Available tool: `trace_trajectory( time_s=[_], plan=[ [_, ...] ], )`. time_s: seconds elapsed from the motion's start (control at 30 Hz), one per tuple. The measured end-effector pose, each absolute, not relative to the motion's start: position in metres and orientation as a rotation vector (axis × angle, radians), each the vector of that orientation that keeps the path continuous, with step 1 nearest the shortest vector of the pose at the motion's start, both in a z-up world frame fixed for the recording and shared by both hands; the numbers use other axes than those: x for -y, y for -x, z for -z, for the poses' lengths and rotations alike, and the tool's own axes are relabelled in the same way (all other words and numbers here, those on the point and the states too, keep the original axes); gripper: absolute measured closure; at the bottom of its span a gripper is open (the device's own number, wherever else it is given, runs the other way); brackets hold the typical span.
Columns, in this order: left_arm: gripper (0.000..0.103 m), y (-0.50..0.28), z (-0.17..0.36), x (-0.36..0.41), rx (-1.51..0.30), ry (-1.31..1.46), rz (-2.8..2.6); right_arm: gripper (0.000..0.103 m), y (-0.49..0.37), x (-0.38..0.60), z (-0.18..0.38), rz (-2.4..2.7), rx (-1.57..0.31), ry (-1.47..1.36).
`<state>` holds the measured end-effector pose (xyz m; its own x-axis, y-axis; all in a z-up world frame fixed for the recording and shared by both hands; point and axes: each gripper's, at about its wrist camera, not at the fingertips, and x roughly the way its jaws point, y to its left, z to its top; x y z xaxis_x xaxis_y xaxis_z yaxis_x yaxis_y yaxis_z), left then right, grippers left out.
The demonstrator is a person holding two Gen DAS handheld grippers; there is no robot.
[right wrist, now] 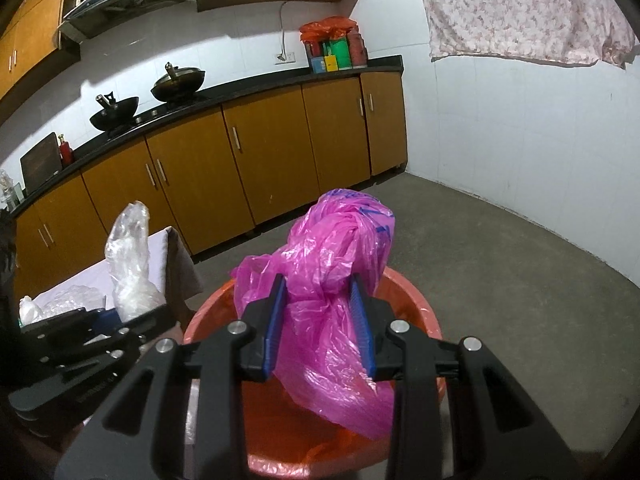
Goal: Collect trash
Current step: 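Carry the pink and clear bags over the basket and release both, then move both open grippers back over the table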
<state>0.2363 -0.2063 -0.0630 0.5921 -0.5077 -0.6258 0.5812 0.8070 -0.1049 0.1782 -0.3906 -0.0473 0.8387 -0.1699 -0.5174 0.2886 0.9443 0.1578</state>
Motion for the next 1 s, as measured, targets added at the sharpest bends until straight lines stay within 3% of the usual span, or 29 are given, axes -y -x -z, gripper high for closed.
trace_trajectory(
  time_s=[0.4, 0.6, 1.0],
  plan=[
    [0.069, -0.248, 0.072, 0.219, -0.711, -0.131, 0.658, 0.069, -0.190, 0.400, 0.051, 0.250, -0.505, -0.266],
    [0.049, -0.249, 0.074, 0.222, -0.711, -0.144, 0.665, 0.062, -0.190, 0.398, 0.053, 0.243, -0.496, -0.275],
    [0.047, -0.246, 0.065, 0.190, -0.703, -0.086, 0.588, 0.058, -0.181, 0.396, 0.047, 0.261, -0.492, -0.273]
  ],
)
